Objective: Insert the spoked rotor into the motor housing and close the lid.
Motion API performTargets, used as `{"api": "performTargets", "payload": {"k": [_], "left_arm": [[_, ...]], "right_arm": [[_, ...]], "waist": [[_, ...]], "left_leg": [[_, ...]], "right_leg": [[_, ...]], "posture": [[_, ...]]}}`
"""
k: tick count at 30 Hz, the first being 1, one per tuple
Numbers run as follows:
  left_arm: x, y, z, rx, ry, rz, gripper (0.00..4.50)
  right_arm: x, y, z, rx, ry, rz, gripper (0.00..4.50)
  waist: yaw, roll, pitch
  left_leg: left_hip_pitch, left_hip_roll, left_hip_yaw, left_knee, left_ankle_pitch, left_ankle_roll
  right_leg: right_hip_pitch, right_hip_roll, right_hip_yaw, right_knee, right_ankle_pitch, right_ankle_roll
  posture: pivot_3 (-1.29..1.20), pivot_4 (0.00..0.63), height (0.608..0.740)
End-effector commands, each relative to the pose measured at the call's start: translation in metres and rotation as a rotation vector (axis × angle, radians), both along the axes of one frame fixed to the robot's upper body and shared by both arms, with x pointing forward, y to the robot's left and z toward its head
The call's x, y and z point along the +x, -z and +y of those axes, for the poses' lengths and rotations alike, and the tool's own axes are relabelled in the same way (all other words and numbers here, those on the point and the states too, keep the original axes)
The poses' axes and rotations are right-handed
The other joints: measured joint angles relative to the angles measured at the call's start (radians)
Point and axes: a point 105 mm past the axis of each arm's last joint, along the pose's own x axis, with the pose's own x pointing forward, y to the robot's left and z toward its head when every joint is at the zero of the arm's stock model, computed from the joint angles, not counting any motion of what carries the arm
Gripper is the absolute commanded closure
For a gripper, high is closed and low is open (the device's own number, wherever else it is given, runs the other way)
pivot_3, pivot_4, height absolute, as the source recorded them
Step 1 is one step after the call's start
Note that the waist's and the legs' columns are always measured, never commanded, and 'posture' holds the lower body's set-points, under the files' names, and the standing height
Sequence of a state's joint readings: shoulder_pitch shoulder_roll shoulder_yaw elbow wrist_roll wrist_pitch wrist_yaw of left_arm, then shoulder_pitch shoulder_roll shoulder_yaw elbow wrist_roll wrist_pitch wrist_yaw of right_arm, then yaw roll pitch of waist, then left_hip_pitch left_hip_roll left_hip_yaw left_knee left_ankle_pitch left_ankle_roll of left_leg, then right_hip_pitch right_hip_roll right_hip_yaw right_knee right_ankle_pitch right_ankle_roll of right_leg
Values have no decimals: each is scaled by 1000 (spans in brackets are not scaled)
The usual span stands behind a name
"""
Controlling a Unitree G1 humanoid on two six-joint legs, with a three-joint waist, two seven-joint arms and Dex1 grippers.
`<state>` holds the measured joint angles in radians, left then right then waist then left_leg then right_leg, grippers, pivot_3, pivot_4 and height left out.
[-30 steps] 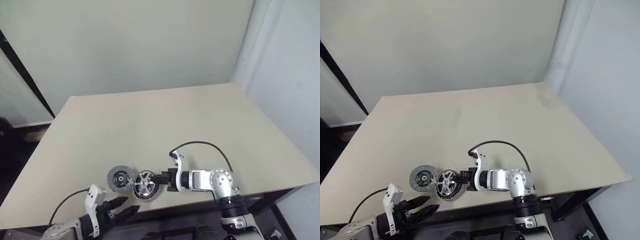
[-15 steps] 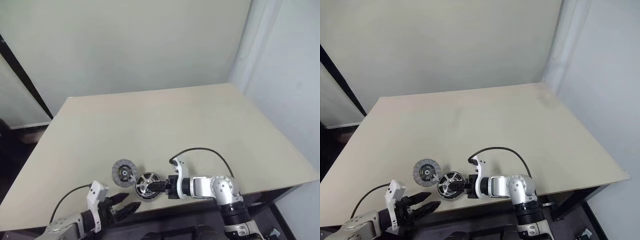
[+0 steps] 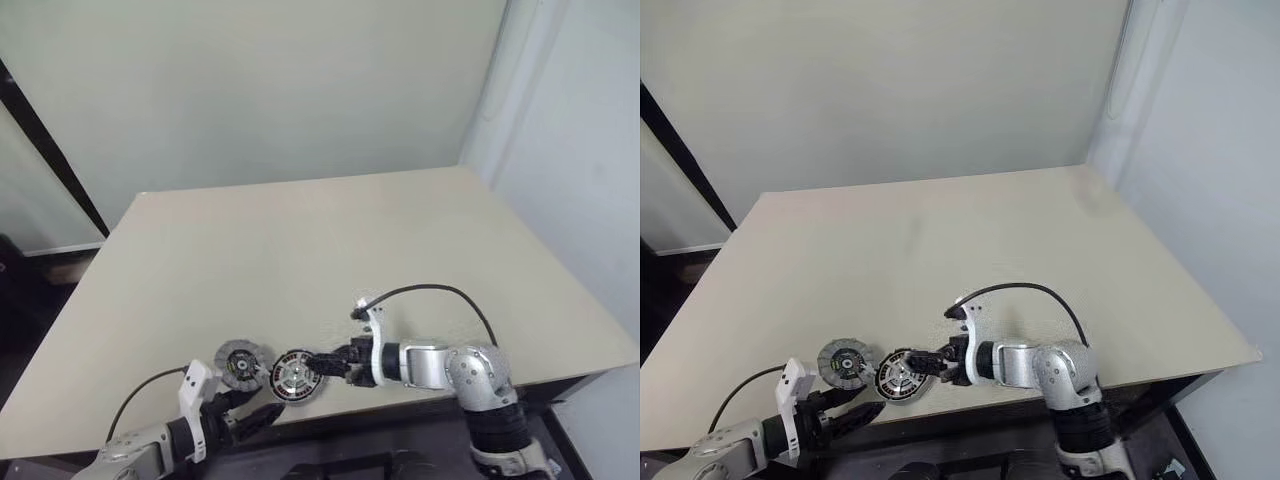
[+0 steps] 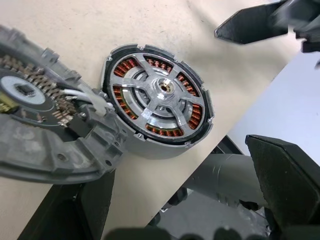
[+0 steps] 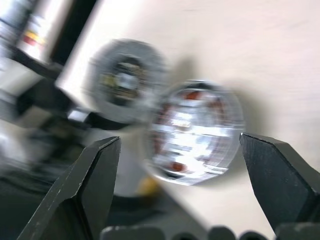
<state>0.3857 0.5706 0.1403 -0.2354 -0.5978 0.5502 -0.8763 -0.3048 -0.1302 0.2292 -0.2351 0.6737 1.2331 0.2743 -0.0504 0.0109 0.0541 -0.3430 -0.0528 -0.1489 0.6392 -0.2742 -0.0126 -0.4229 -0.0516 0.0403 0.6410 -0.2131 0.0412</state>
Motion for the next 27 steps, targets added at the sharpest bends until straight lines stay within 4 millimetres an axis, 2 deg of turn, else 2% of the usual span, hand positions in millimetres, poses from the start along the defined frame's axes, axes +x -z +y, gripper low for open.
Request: {"api": "performTargets", "payload": {"k": [1, 6, 9, 13, 16, 19, 21, 23, 27], "left_arm": [[5, -8, 1, -5, 0, -46, 155], [3, -10, 2, -11, -17, -50, 155], [1, -10, 2, -12, -24, -49, 155], [-1, -10, 2, -11, -28, -44, 155], [-2, -10, 2, -10, -29, -43, 155], [-2, -11, 1, -10, -31, -43, 155], [-3, -11, 0, -11, -31, -43, 155], [-4, -11, -1, -11, -32, -43, 155], [-6, -10, -1, -12, -38, -41, 155]], "right_arm": [[5, -18, 13, 39, -41, -202, 368], [0, -14, 28, 16, -153, -460, 1992], [-9, -17, 40, 78, -225, -523, 3140], [-16, -4, 50, 78, -285, -546, 4452], [-17, 11, 54, 47, -310, -532, 4452], [-22, 38, 52, -65, -383, -540, 4452], [-23, 48, 50, -108, -409, -547, 4452], [-23, 49, 49, -118, -414, -559, 4452], [-18, 34, 47, -74, -384, -582, 4452]], "waist": [[-2, 0, 0], [-1, -1, 0], [0, -3, 0], [1, -5, 0], [1, -6, 0], [1, -6, 0], [1, -7, 0], [1, -8, -1], [1, -8, -1]], "left_leg": [[0, 0, 0, 0, 0, 0], [0, 2, 1, 0, 0, -1], [0, 2, 1, 0, -1, 0], [1, 2, 1, 1, -1, 0], [1, 2, 0, 3, -1, 0], [1, 2, 1, 4, -1, 0], [1, 2, 1, 4, -1, 0], [1, 2, 1, 4, -1, 0], [1, 2, 0, 4, -1, 0]], "right_leg": [[0, 0, 0, 0, 0, 0], [-1, 1, -1, 0, 0, 0], [0, 1, -1, 0, 1, 1], [0, 1, -1, 0, 0, 1], [1, 1, -1, 1, 0, 0], [1, 1, -1, 1, 0, 0], [1, 1, -1, 1, 0, 0], [2, 1, -1, 1, 0, 0], [2, 1, -1, 1, 0, 0]], "posture": [[0, 0, 740], [0, 0, 740], [0, 0, 740], [0, 0, 740], [0, 0, 740], [0, 0, 740], [0, 0, 740], [0, 0, 740], [0, 0, 740]]}}
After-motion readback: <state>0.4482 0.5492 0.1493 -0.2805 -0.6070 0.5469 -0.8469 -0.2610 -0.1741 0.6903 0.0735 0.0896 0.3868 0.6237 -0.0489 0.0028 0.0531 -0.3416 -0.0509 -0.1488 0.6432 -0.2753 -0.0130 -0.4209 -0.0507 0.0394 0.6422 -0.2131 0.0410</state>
